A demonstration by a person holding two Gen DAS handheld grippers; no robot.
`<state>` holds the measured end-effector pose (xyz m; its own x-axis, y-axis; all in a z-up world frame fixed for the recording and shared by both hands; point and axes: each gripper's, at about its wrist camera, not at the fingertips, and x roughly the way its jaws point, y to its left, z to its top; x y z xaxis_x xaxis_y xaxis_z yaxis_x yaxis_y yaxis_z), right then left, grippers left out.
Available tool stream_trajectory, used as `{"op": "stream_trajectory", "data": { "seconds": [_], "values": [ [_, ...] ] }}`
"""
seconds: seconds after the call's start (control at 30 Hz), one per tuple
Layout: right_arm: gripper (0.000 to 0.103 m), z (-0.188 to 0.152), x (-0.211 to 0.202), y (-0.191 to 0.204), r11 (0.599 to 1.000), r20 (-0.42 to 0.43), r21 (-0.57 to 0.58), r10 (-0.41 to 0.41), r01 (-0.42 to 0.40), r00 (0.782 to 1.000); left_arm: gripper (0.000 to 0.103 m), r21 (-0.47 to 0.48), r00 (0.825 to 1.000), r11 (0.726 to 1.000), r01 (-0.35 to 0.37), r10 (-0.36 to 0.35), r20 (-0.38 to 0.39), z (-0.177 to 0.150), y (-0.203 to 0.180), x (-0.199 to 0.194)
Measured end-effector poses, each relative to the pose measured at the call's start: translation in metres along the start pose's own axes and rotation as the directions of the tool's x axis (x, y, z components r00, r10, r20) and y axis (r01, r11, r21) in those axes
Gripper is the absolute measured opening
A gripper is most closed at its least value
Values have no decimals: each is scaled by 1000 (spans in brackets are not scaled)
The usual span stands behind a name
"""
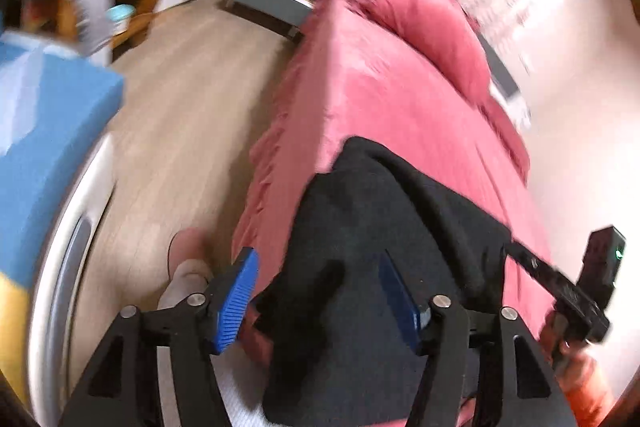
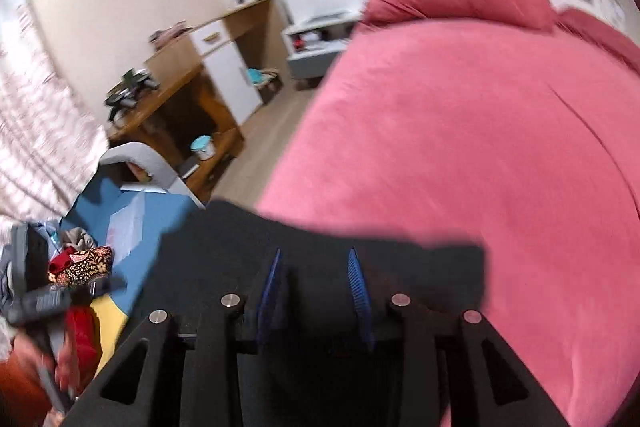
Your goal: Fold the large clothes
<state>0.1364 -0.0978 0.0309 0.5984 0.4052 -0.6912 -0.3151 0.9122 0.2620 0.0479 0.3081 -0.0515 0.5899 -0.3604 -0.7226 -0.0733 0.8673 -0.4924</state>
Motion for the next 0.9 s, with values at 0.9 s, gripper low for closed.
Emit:
{"op": "stream_trajectory", "data": {
  "seconds": [0.9],
  "values": [
    [67, -63, 40, -85, 896, -70, 407, 223, -177, 972, 103, 181, 971, 982, 60, -15, -237, 17, 15, 76]
  ]
}}
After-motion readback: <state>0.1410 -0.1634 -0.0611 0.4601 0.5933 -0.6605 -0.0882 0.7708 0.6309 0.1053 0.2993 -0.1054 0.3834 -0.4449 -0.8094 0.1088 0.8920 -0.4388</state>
